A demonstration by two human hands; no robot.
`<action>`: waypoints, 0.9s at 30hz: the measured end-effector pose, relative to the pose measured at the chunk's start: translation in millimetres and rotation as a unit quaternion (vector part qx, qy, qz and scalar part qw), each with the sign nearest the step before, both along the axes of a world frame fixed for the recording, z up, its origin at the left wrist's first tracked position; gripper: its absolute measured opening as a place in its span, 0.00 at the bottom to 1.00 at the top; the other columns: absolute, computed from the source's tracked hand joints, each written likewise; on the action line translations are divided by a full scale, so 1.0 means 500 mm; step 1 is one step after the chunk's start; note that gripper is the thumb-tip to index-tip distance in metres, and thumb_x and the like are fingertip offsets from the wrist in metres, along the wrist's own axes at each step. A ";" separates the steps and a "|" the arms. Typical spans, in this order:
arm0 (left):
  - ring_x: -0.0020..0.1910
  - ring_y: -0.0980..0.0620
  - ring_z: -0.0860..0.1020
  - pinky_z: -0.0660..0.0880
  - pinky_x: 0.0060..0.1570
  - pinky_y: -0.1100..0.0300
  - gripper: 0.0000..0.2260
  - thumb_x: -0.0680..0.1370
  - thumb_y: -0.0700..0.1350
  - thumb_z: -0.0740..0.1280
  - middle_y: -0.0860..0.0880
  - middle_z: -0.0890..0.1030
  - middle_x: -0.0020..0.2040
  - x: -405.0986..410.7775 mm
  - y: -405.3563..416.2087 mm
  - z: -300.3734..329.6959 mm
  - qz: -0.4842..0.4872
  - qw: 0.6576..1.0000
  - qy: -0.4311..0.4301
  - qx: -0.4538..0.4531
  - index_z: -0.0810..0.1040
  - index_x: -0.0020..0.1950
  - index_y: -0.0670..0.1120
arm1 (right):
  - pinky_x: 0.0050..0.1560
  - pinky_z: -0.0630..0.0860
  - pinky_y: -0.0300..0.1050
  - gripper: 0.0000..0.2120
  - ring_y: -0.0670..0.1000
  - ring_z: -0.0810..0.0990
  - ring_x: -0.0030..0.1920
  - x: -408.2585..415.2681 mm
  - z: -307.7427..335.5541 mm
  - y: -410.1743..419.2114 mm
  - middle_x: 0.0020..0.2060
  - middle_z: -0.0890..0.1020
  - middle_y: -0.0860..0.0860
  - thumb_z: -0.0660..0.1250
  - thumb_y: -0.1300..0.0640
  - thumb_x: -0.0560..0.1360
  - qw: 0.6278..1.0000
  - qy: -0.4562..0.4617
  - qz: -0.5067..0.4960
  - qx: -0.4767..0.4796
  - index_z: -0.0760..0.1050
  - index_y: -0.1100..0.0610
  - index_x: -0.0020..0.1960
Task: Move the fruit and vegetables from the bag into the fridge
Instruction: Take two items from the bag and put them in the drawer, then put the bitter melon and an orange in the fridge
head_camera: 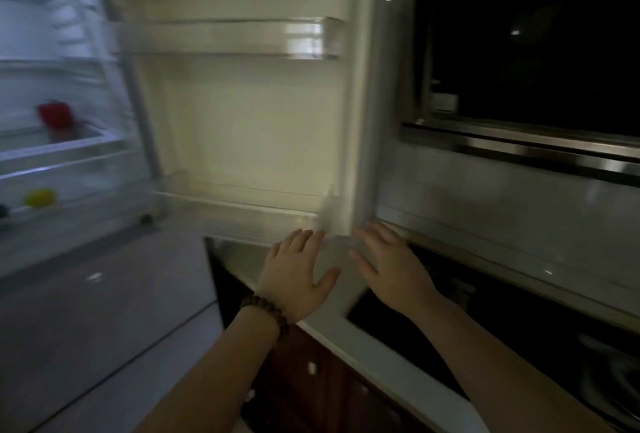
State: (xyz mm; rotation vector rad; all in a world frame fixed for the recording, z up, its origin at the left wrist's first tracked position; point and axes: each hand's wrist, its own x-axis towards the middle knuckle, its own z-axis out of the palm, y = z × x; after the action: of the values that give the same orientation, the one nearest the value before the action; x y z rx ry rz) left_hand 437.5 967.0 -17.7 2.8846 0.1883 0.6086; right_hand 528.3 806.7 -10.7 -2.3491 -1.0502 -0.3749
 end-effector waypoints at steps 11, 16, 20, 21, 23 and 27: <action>0.74 0.49 0.56 0.56 0.72 0.49 0.34 0.75 0.66 0.50 0.48 0.62 0.74 0.067 -0.695 -0.132 -0.187 0.981 0.043 -0.025 0.56 0.76 0.48 | 0.72 0.61 0.47 0.23 0.51 0.60 0.73 -0.112 -0.143 -0.747 0.73 0.63 0.48 0.56 0.45 0.79 0.956 0.086 -0.278 -0.030 0.63 0.51 0.72; 0.75 0.49 0.54 0.54 0.73 0.51 0.31 0.78 0.62 0.54 0.48 0.60 0.75 0.057 -0.982 -0.180 -0.303 0.949 0.079 -0.025 0.55 0.76 0.48 | 0.65 0.68 0.48 0.21 0.54 0.68 0.67 -0.225 -0.198 -1.030 0.68 0.69 0.51 0.59 0.48 0.79 0.917 0.114 -0.383 -0.007 0.67 0.54 0.70; 0.75 0.49 0.52 0.53 0.73 0.51 0.31 0.78 0.63 0.54 0.49 0.59 0.76 0.044 -1.173 -0.199 -0.379 0.921 0.093 -0.010 0.55 0.76 0.49 | 0.66 0.67 0.48 0.22 0.53 0.65 0.69 -0.307 -0.226 -1.207 0.70 0.67 0.51 0.58 0.48 0.79 0.872 0.141 -0.468 0.001 0.65 0.53 0.71; 0.75 0.49 0.52 0.52 0.73 0.52 0.31 0.78 0.63 0.54 0.49 0.59 0.76 0.041 -1.218 -0.201 -0.394 0.914 0.095 -0.008 0.54 0.76 0.49 | 0.66 0.67 0.49 0.22 0.52 0.65 0.69 -0.324 -0.232 -1.244 0.70 0.66 0.50 0.59 0.47 0.79 0.861 0.145 -0.487 0.004 0.65 0.53 0.71; 0.75 0.49 0.53 0.52 0.72 0.52 0.31 0.77 0.62 0.55 0.49 0.59 0.76 0.038 -1.303 -0.206 -0.423 0.900 0.099 -0.007 0.55 0.76 0.48 | 0.66 0.69 0.50 0.22 0.52 0.67 0.68 -0.350 -0.243 -1.310 0.70 0.67 0.50 0.59 0.47 0.79 0.843 0.150 -0.517 0.009 0.66 0.52 0.71; 0.74 0.49 0.54 0.52 0.73 0.52 0.31 0.77 0.63 0.54 0.49 0.60 0.75 0.042 -1.452 -0.230 -0.468 0.877 0.105 0.005 0.56 0.76 0.50 | 0.65 0.70 0.49 0.21 0.51 0.70 0.66 -0.379 -0.268 -1.420 0.68 0.70 0.50 0.61 0.48 0.78 0.822 0.155 -0.547 0.023 0.67 0.52 0.70</action>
State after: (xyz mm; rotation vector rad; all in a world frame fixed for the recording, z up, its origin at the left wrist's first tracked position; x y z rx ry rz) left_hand 458.6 241.0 -132.9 2.5743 -1.1118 0.0973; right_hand 339.1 96.5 -144.7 -2.6050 0.5555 -0.3717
